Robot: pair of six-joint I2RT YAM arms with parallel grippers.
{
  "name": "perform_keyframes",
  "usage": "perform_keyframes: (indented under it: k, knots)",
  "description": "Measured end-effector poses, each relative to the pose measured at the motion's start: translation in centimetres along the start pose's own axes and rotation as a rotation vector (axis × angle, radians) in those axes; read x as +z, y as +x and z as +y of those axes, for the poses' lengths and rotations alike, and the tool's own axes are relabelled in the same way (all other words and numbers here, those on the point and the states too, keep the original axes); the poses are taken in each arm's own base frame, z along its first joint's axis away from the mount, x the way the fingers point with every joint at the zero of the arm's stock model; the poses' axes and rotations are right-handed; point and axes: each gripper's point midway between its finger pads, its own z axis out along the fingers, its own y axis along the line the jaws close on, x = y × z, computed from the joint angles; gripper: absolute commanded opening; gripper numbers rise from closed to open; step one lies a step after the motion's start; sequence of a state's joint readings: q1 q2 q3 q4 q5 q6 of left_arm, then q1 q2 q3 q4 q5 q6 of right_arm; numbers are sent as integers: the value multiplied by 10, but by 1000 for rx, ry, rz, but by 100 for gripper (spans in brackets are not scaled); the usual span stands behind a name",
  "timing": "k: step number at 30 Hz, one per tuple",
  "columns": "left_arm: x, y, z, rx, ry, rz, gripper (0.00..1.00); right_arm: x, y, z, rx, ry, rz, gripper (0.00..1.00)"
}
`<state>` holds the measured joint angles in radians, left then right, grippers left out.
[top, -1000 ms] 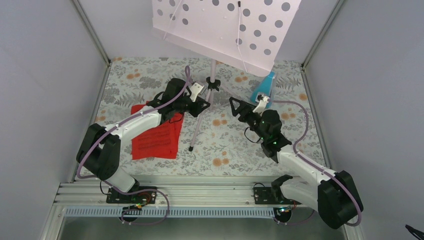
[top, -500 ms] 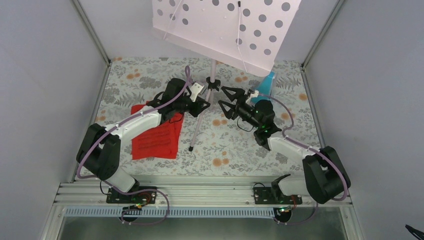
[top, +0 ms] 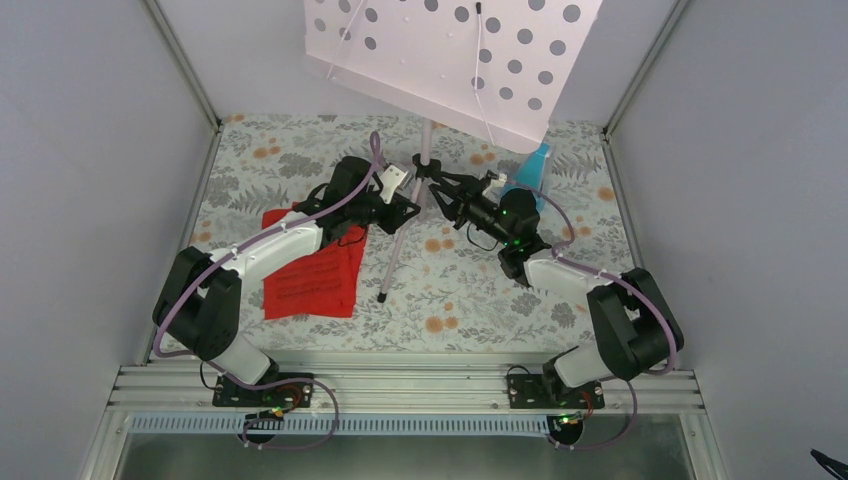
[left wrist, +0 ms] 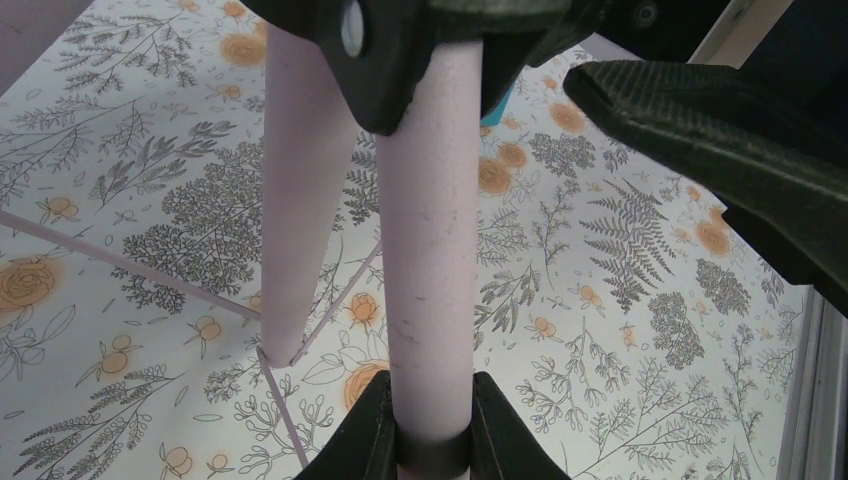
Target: Pack up the instrument practice props
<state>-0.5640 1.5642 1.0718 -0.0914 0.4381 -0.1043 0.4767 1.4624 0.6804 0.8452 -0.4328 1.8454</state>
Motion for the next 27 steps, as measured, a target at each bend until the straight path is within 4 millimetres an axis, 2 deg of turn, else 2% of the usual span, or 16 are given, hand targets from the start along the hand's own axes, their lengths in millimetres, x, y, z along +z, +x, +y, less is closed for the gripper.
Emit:
perform_keyframes:
  k: [2, 7, 10, 15, 18, 23, 27]
  knots:
    - [0, 0, 0, 0, 0, 0, 2, 0, 0, 0, -3, 1, -1, 28]
    - [0, 0, 0, 0, 0, 0, 2, 1, -1, -2, -9, 5, -3, 39]
    - [0, 0, 0, 0, 0, 0, 2, 2, -4, -9, -8, 21, -7, 39]
    - [0, 0, 0, 0, 0, 0, 2, 6, -6, -7, -26, 14, -7, 13]
    - [0, -1, 0, 2, -1, -2, 2, 6, -8, -6, -37, 16, -10, 4]
    - [0, -2, 1, 8, -5, -3, 2, 6, -8, -7, -59, 20, -12, 5]
    - [0, -2, 1, 9, -7, -4, 2, 6, -9, -7, -83, 24, -16, 22]
